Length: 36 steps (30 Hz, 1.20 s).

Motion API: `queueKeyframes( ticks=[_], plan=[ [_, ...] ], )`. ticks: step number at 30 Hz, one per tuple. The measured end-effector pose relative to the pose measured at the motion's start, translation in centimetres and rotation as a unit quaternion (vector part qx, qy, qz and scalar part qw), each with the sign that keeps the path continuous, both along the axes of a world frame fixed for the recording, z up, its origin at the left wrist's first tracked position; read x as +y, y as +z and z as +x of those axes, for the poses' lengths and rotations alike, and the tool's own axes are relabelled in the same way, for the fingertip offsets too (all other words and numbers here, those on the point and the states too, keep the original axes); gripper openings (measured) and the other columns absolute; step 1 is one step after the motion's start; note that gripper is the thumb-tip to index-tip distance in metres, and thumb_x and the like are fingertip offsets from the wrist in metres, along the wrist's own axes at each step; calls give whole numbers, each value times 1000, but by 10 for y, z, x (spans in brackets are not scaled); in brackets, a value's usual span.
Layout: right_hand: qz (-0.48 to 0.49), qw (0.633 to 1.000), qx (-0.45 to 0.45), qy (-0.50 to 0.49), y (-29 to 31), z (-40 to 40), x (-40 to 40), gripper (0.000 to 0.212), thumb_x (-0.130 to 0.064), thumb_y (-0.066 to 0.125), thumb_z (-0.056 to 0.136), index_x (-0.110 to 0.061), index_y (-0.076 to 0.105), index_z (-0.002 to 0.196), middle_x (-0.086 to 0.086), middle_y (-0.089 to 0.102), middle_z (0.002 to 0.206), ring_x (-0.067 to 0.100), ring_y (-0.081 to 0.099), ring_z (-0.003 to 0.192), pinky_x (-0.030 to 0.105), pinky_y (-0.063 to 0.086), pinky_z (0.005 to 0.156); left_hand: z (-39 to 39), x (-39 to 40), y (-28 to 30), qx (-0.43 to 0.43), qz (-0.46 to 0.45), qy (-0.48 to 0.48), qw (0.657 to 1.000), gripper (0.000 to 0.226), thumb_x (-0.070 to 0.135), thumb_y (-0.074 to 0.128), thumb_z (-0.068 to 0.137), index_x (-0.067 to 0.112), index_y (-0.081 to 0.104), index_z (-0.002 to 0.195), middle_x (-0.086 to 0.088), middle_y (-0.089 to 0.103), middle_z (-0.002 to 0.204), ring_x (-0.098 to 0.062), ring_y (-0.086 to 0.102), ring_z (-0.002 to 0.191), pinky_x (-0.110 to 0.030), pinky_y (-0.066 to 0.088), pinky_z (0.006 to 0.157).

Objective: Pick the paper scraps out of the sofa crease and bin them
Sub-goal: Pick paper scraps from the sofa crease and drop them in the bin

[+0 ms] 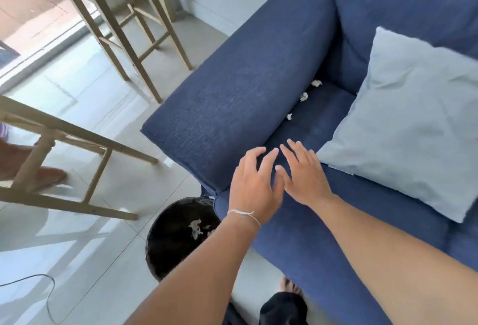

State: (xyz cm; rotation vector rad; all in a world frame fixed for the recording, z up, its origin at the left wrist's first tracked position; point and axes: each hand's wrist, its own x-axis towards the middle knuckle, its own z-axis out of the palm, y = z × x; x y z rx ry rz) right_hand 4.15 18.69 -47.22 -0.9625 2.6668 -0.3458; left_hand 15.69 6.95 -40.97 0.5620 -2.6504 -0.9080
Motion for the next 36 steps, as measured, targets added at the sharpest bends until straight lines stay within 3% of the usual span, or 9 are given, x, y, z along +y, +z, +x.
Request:
queueKeyframes(
  ticks=[5,10,15,19,21,24,29,33,36],
  plan=[
    [-49,995,-11,-83,2,-73,1,59,-42,50,96,-19,41,149,5,26,163,26,27,149,46,31,117,-74,16,-4,-64,172,91,979,50,41,56,97,25,49,144,5,45,134,-16,52,118,-36,50,97],
    [-89,987,-36,-126,-2,-129,-7,55,-43,54,94,-24,43,146,-1,27,161,22,34,144,44,40,109,-116,33,-38,-116,186,129,967,53,47,55,97,29,48,146,4,42,140,-16,55,119,-38,50,99],
    [-132,980,-65,-133,-16,-170,-8,49,-36,55,96,-23,48,143,-6,39,152,16,42,138,36,42,102,-153,46,-69,-150,274,256,915,49,49,47,99,30,51,143,2,44,141,-19,57,117,-42,47,102],
    [-130,975,-86,-159,-35,-195,-19,46,-34,56,96,-23,50,140,-2,44,143,20,47,132,38,47,100,-185,48,-94,-128,312,272,901,46,44,50,99,27,55,141,3,43,141,-11,57,106,-26,42,93],
    [-128,973,-97,-168,-48,-207,-27,44,-32,59,95,-22,52,138,2,48,138,24,49,128,43,47,101,-201,47,-108,-122,311,264,905,45,40,53,99,23,56,141,0,42,143,-12,55,116,-24,40,98],
    [-112,972,-68,-193,-68,-230,-37,46,-33,63,92,-21,54,136,8,52,131,31,47,126,44,45,102,-230,47,-124,-112,280,309,902,44,37,58,97,21,59,138,-7,43,144,-21,51,128,-35,38,111],
    [-108,931,-155,-313,-97,-256,-54,64,-48,70,83,-32,47,141,8,45,135,32,42,128,43,40,107,-275,50,-137,-166,276,465,825,38,43,60,94,25,69,126,-6,49,138,-30,43,125,-41,22,114],
    [-109,920,-138,-350,-109,-259,-61,30,-46,66,87,-38,63,116,6,48,126,33,45,123,41,40,102,-298,46,-145,-175,297,532,774,26,44,60,92,30,76,107,-7,49,129,-31,42,122,-41,18,116],
    [-126,913,-147,-358,-111,-259,-62,19,-46,64,88,-38,69,105,4,48,122,32,46,122,39,37,103,-303,45,-149,-171,300,550,761,19,46,64,90,37,77,100,-7,49,124,-32,42,120,-41,18,115]
  ],
)
